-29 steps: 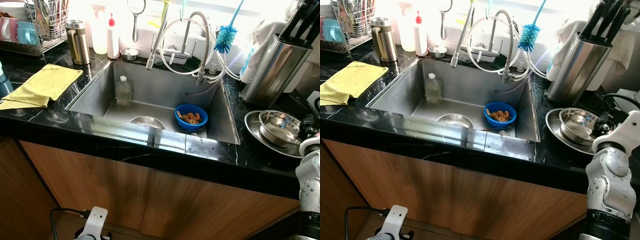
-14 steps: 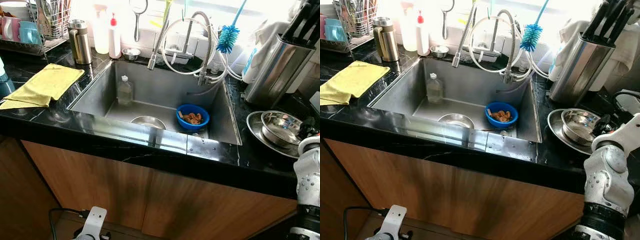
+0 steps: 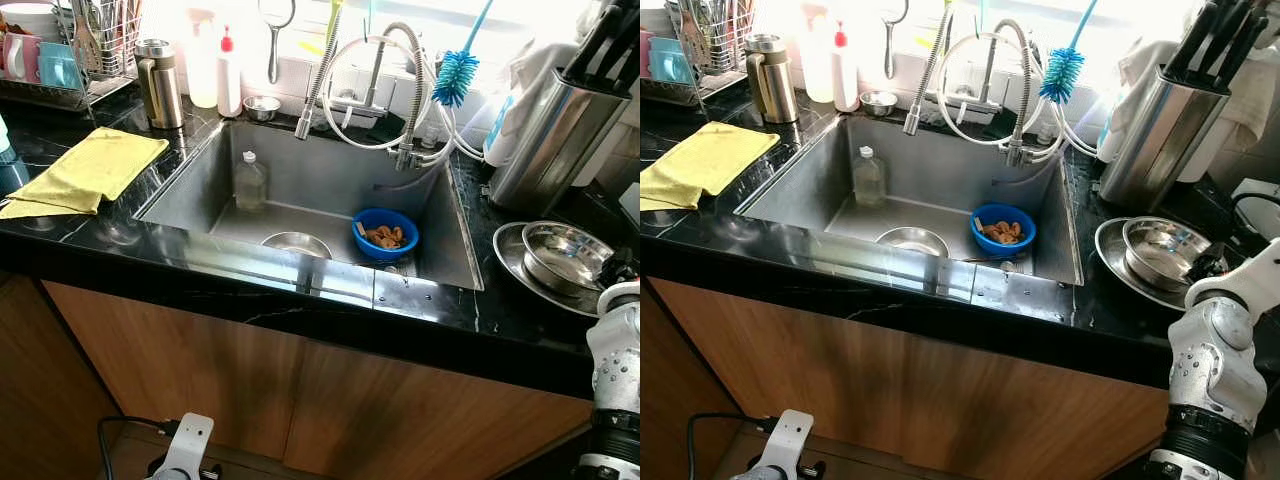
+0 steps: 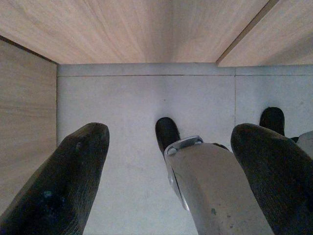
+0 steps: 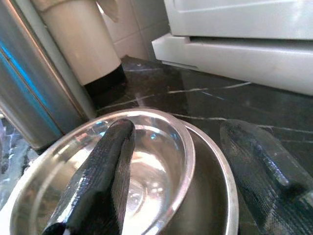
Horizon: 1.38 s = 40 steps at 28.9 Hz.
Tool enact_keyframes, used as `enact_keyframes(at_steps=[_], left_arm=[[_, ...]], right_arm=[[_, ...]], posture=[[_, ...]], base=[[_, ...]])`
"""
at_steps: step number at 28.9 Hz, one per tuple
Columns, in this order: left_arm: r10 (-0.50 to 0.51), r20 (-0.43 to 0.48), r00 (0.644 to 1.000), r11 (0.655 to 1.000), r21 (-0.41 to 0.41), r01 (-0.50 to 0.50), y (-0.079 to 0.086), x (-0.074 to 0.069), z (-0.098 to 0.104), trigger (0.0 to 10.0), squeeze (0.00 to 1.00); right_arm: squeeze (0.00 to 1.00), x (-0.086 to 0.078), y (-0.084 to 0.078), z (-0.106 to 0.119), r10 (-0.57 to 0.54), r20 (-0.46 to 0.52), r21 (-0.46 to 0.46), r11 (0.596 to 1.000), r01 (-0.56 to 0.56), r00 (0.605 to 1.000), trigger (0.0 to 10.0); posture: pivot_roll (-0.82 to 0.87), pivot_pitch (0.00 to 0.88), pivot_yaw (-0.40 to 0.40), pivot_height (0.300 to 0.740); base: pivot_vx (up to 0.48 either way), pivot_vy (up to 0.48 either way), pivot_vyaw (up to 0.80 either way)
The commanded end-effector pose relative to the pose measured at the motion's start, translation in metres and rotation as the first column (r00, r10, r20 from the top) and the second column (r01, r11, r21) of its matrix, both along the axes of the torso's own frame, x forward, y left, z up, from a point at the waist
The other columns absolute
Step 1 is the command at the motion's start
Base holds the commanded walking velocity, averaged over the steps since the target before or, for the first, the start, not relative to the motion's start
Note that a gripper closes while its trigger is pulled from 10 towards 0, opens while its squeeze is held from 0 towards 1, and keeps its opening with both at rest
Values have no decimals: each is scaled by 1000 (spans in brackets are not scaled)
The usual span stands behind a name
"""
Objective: Kitchen organization
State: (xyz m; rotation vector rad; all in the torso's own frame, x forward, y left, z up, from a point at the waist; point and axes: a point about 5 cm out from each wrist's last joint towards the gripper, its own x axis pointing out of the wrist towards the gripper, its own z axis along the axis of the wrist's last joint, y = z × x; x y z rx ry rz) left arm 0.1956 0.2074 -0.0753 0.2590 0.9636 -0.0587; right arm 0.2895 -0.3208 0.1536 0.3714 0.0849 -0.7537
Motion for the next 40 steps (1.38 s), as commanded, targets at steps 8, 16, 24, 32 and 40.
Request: enact_keyframes(at_steps=[8, 16, 24, 32, 40], left_arm=[[-14, -9, 1000, 1000, -7, 14, -4, 1, 0, 10000, 0], [-12, -9, 1000, 1000, -8, 11, -4, 1, 0, 10000, 0], [-11, -9, 1000, 1000, -9, 11, -4, 1, 0, 10000, 0], [-9, -8, 1000, 1000, -9, 9, -4, 1, 0, 10000, 0], [-8, -7, 1000, 1000, -9, 8, -4, 2, 0, 10000, 0]], right_arm=[[0, -3, -6, -3, -35, -2, 12, 999, 35, 999, 10000], [0, -2, -5, -5, -41, -5, 25, 999, 41, 999, 10000], [0, 0, -2, -12, -36, -29, 59, 998, 38, 999, 10000], [0, 5, 1, -12, -17, -27, 74, 997, 19, 999, 10000], [0, 11, 3, -11, -18, -14, 101, 995, 19, 1000, 10000]], posture=[[168, 0, -145, 736], [171, 0, -147, 736], [174, 0, -148, 736], [177, 0, -148, 736], [179, 0, -146, 736]], base=[[0, 0, 0], [0, 0, 0], [0, 0, 0], [0, 0, 0], [0, 0, 0]])
